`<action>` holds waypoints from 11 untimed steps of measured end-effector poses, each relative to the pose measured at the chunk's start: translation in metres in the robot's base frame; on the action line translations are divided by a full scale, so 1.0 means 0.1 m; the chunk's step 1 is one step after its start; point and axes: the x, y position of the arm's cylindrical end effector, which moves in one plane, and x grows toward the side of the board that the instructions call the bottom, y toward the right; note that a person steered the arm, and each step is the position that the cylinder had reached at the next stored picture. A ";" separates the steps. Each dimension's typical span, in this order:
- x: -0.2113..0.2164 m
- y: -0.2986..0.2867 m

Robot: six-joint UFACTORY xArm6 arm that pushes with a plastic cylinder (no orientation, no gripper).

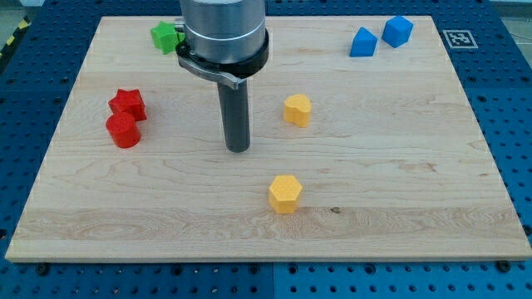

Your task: Push the yellow hexagon parallel to the bottom of the yellow heart

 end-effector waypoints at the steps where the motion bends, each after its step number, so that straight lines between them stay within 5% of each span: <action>1: 0.13 -0.05; 6: 1.43 0.07; 7: 1.37 0.54; 11: 0.62 0.84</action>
